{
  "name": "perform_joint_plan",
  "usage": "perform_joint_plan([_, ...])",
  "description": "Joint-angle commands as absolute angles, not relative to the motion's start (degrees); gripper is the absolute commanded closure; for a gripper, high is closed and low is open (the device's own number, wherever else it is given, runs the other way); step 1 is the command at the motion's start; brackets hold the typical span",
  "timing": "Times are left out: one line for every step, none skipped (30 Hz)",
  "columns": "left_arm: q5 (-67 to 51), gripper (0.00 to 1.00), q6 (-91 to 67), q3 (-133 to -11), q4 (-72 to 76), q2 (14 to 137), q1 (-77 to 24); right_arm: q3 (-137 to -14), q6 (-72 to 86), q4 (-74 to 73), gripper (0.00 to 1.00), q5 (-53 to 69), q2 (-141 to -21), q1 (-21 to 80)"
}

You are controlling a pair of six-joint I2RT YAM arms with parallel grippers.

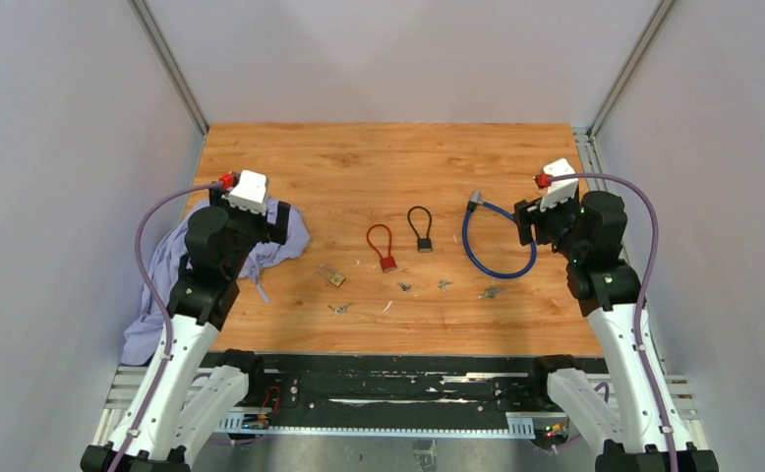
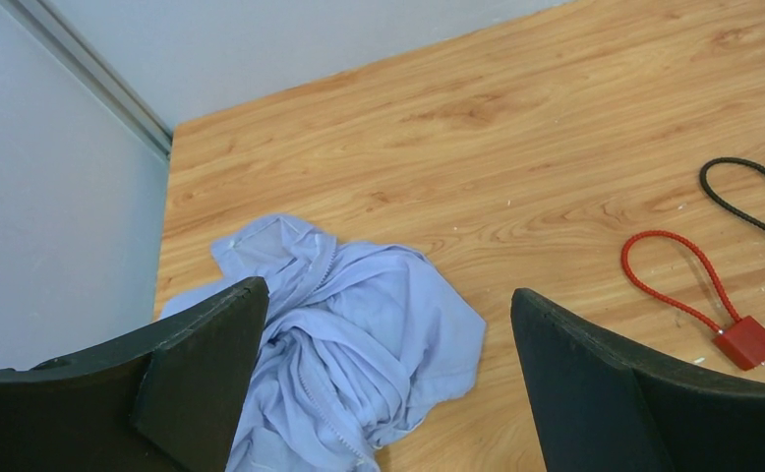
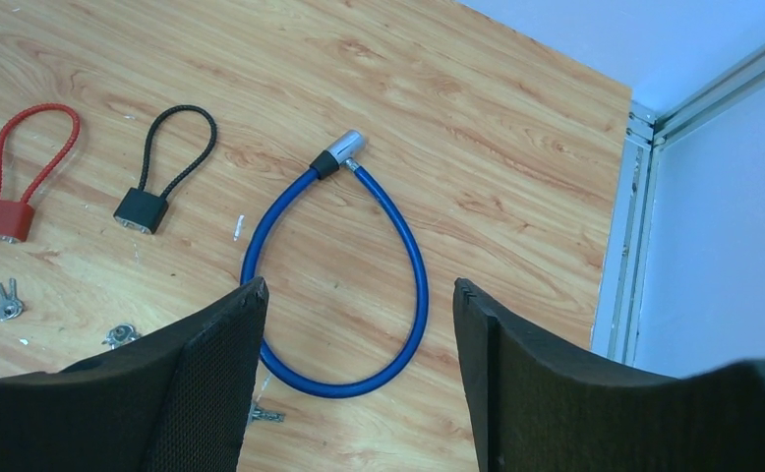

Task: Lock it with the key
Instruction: Reset both arms

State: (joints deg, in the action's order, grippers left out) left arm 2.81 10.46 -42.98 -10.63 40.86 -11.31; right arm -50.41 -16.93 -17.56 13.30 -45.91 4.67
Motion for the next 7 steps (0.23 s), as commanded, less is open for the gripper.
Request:
perform_joint_plan([4.10, 0.02, 9.94, -45.61, -10.98, 40.21, -10.99, -51.61, -16.43, -16.87, 0.32, 12.32, -45.70, 3.22])
perform_joint_plan([4.08, 0.02, 9.98, -45.61, -11.05, 40.13, -10.99, -51.53, -16.58, -16.81, 0.32, 12.19, -45.70, 3.16])
perform_joint_plan([3.95, 0.02, 9.97, -45.62, -11.07, 40.06, -10.99, -51.48, -16.71, -16.79, 0.32, 11.84, -45.64, 3.16])
perform_joint_plan([3.88, 0.02, 9.95, -45.60, -11.07, 39.99, -10.99, -51.51, -16.70, -16.68, 0.32, 11.50, -45.62, 3.10])
perform_joint_plan([3.80, 0.02, 10.00, -45.61, -11.15, 39.95, -10.99, -51.61, -16.63, -16.76, 0.32, 11.33, -45.57, 2.96])
perform_joint_plan([3.86, 0.02, 10.00, -45.62, -11.22, 39.92, -10.99, -51.59, -16.53, -16.77, 0.32, 11.30, -45.49, 2.84])
perform_joint_plan([3.87, 0.02, 9.95, -45.62, -11.25, 40.00, -10.99, -51.69, -16.46, -16.76, 0.32, 11.33, -45.38, 2.82])
